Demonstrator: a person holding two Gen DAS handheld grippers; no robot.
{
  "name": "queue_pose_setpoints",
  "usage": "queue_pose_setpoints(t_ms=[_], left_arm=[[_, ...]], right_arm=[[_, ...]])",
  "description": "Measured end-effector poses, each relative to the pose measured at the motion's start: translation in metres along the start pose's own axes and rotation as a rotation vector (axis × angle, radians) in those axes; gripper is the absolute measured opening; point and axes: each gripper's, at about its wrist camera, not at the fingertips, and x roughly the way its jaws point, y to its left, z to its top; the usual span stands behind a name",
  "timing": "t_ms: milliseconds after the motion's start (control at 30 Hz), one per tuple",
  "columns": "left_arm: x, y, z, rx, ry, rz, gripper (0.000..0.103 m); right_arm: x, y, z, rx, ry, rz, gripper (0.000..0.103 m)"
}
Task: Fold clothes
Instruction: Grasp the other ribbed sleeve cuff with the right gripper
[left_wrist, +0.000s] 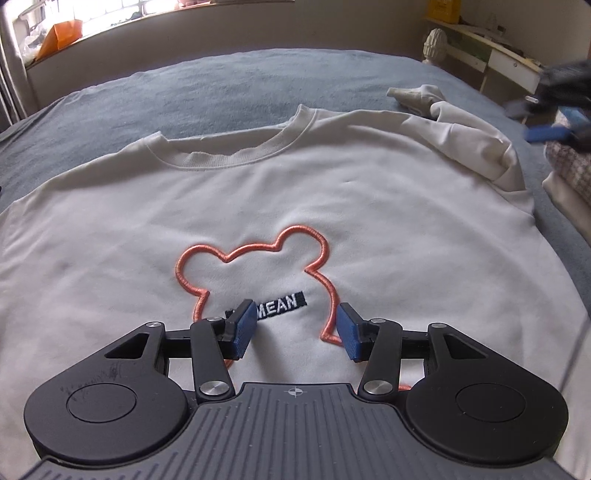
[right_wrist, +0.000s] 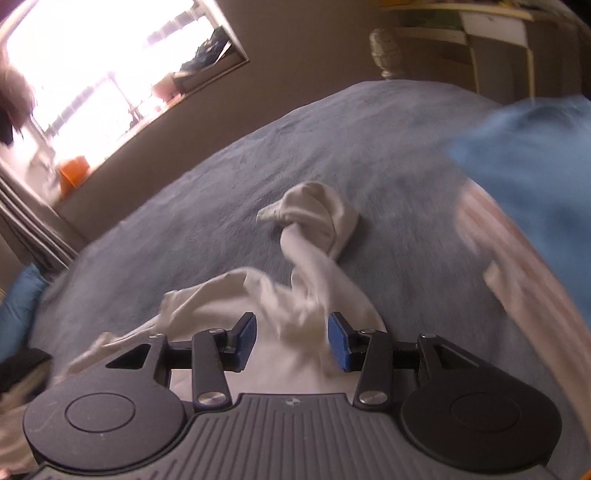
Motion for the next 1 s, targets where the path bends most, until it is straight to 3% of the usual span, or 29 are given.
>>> queue_pose_setpoints(t_ms=[233,433,533,700,867,1000], left_arm=[[0.006,0.000,0.004,-0.010,-0.009,-0.009,0.051],[0.010,0.002,0.007,-0.032,-0.004,-0.023,0.053],[0.012,0.003,0.008,-0.041,-0.001,-0.028,0.054],[0.012,0.004,0.008,-0.050,-0.001,-0.036,0.055],[0.012,0.004,0.008,-0.050,-0.002,-0.039,0.055],[0.012,0.005,0.008,-0.057,-0.003,-0.040,0.055]], right_arm=[[0.080,0.056,0.040,-0.334,-0.022,-0.152,0.047],[0.142,0.101,0.038,-0.694,-0.009,-0.291,0.056],[0.172,0.106,0.035,-0.795,0.036,-0.376,0.056],[0.192,0.097,0.039,-0.789,0.050,-0.426,0.053],[0.176,0.087,0.049,-0.704,0.015,-0.392,0.018],[0.153,0.079,0.057,-0.634,-0.022,-0.343,0.013]])
